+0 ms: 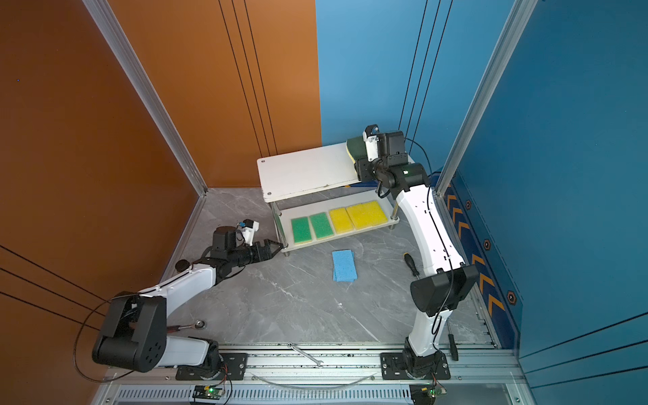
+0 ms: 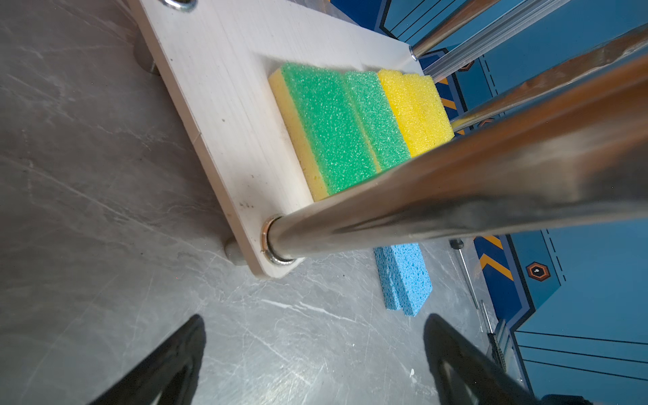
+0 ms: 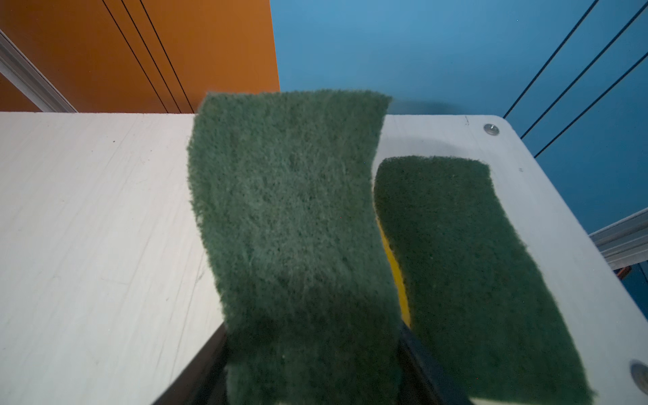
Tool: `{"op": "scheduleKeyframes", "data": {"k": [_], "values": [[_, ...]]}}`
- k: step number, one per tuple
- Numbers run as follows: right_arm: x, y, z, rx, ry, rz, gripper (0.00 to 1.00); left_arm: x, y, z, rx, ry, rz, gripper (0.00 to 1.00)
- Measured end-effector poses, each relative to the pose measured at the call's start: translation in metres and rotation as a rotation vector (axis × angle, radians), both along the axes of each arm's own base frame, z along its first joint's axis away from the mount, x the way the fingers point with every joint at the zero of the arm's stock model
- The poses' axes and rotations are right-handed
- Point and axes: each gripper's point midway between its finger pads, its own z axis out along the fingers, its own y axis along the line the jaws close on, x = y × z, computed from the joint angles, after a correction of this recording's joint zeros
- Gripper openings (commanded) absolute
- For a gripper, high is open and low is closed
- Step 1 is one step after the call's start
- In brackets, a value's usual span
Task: Place and organize the cleaning sponges onto the shelf
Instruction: 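Lower the green pad onto the top shelf beside the first sponge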
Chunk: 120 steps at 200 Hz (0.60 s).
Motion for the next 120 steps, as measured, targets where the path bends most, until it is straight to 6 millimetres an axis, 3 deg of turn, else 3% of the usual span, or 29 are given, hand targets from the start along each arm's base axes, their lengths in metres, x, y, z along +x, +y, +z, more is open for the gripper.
{"op": "scheduleKeyframes", "data": {"k": [120], "values": [[-0.003, 0.015, -0.003, 0.009, 0.008, 0.042, 0.67, 0.0, 0.0, -0.004, 0.002, 0.011, 0.0, 0.98]]}}
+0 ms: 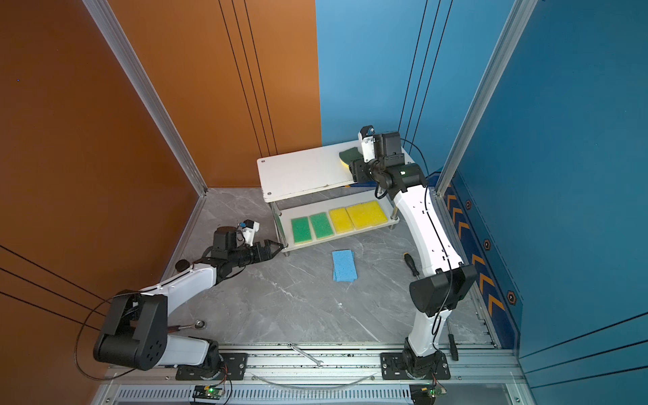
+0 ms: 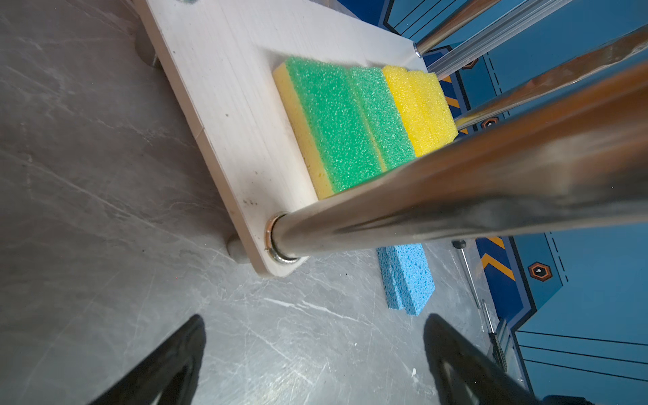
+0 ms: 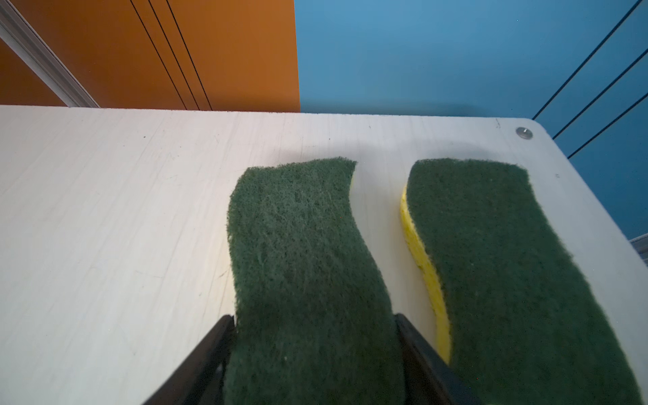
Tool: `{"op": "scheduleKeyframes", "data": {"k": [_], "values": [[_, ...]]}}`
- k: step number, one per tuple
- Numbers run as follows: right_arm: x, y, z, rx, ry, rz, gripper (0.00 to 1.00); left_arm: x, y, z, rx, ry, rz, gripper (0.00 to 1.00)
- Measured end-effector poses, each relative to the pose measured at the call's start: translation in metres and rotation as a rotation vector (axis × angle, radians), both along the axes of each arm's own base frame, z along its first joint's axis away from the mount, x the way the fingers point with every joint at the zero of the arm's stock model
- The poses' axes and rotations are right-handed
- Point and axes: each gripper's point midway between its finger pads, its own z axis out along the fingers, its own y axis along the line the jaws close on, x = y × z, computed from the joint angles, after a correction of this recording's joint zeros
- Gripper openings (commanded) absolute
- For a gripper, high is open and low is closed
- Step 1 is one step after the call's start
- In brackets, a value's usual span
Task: Place and organize the cleaning sponges onto the shelf
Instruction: 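Lower the green pad onto the top shelf beside the first sponge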
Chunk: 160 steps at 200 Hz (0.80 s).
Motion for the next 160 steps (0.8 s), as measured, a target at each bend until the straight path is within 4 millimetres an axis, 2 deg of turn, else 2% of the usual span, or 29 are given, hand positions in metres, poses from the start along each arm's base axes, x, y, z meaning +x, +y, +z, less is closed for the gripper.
{"op": "scheduleKeyframes", "data": {"k": [98, 160], "values": [[0.002, 0.001, -0.013, -0.014, 0.023, -0.008, 0.67, 0.0, 0.0, 0.0, 0.0, 0.001, 0.0, 0.98], [0.003, 0.007, -0.012, -0.038, 0.003, -0.038, 0.64, 0.0, 0.0, 0.0, 0.0, 0.001, 0.0, 0.98]]}}
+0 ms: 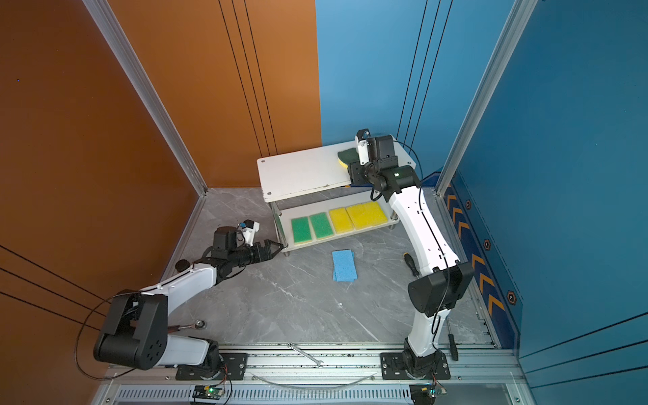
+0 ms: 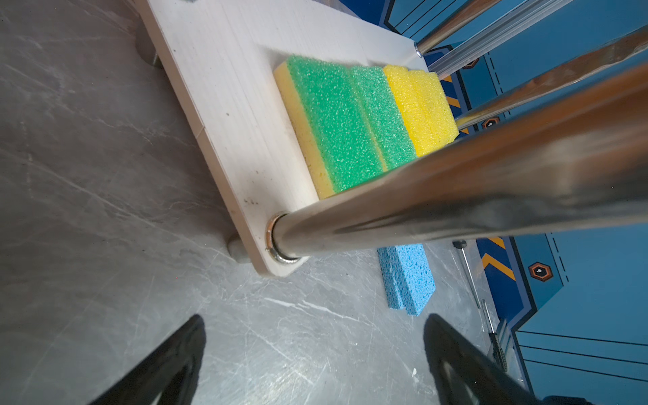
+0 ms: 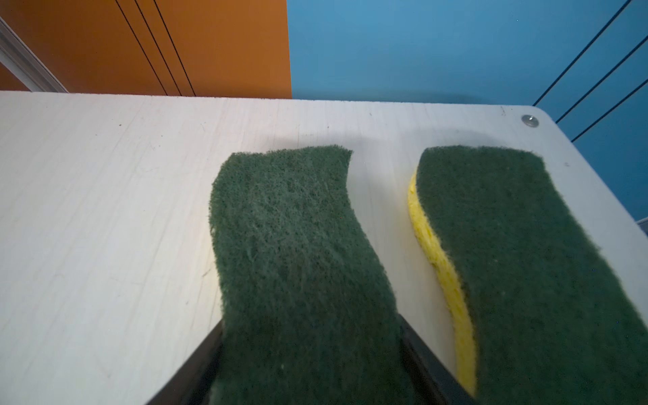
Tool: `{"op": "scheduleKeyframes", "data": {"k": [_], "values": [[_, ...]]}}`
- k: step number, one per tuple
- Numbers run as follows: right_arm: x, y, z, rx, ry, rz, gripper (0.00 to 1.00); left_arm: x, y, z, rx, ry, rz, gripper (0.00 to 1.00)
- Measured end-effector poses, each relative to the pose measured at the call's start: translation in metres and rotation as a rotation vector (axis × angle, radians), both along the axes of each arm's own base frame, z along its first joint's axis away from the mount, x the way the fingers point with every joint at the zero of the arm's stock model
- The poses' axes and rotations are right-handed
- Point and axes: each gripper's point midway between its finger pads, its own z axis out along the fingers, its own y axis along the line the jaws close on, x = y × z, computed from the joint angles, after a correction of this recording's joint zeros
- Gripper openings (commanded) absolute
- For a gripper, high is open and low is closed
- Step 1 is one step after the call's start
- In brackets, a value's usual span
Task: Place and organize the cleaning sponges onto the shelf
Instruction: 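Lower the green pad onto the top shelf beside the first sponge, then open the right gripper and withdraw it from the top shelf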
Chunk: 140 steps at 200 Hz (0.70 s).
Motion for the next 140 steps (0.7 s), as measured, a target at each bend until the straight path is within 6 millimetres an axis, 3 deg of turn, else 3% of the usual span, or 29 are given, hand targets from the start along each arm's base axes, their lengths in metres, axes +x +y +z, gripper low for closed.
{"op": "scheduleKeyframes", "data": {"k": [39, 87, 140], "values": [[-0.0012, 0.004, 0.0003, -0.014, -0.007, -0.022, 0.64, -0.0001, 0.0, -0.0002, 0.0, 0.0, 0.0, 0.97], [-0.0002, 0.0009, 0.001, -0.018, -0.012, -0.046, 0.81, -0.0001, 0.0, -0.0002, 0.0, 0.0, 0.0, 0.98], [-0.0041, -0.0031, 0.0081, -0.013, -0.023, -0.047, 0.85, -0.0002, -0.0001, -0.0002, 0.0, 0.0, 0.0, 0.97]]}}
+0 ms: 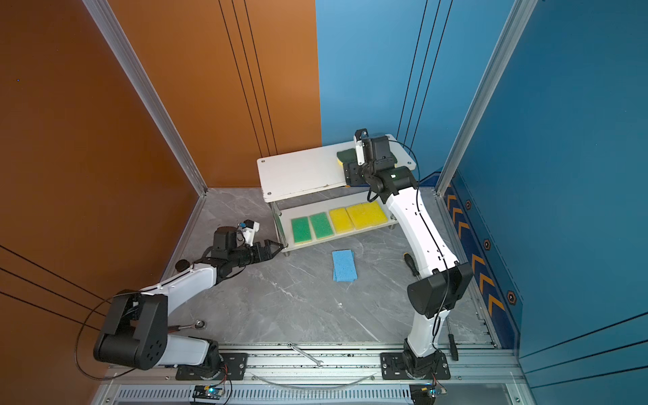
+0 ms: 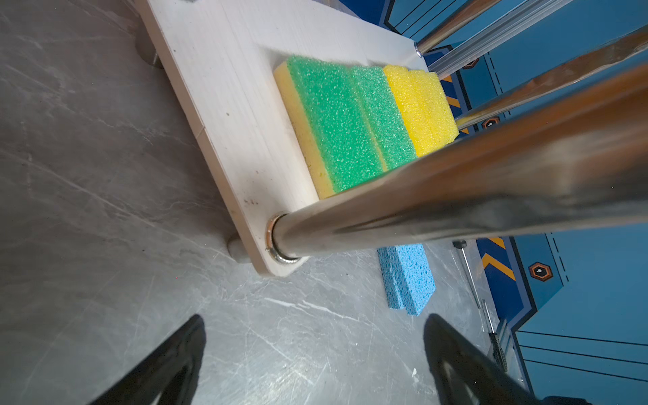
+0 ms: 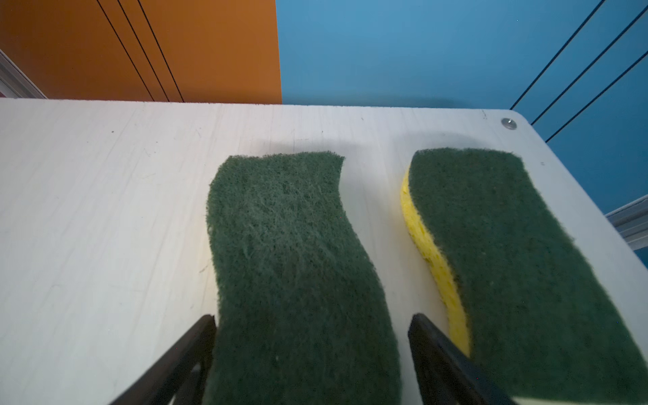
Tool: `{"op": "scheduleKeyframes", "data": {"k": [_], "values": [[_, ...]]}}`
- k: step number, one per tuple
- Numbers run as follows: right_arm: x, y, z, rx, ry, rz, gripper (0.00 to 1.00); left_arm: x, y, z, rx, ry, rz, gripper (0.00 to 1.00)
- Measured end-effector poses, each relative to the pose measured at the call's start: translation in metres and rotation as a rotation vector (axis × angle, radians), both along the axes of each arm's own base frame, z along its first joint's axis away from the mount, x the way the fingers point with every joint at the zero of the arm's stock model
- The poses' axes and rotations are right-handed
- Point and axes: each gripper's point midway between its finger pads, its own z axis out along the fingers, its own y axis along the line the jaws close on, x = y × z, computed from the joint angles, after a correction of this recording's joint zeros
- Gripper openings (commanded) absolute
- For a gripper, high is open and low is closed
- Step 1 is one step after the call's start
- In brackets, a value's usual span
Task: Place and organize the cleaning sponges onto the shelf
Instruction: 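Open the right gripper and withdraw it from the top shelf, then lower the right gripper to the blue sponge and grasp it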
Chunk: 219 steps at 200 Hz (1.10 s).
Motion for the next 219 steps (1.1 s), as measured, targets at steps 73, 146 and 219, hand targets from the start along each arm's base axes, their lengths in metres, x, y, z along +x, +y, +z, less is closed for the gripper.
{"op": "scheduleKeyframes", "data": {"k": [73, 146, 219], "values": [[-0.055, -0.01, 0.043, 0.053, -0.075, 0.055, 0.9, 0.0, 0.0, 0.0, 0.0, 0.0, 0.0, 0.98], [-0.107, -0.018, -0.014, 0.105, 0.047, 0.061, 1.0, -0.005, 0.001, 0.0, 0.013, 0.004, -0.009, 0.98], [-0.137, -0.004, -0.115, 0.12, 0.294, 0.05, 1.0, -0.003, 0.0, 0.006, 0.01, -0.007, -0.009, 0.98]]}}
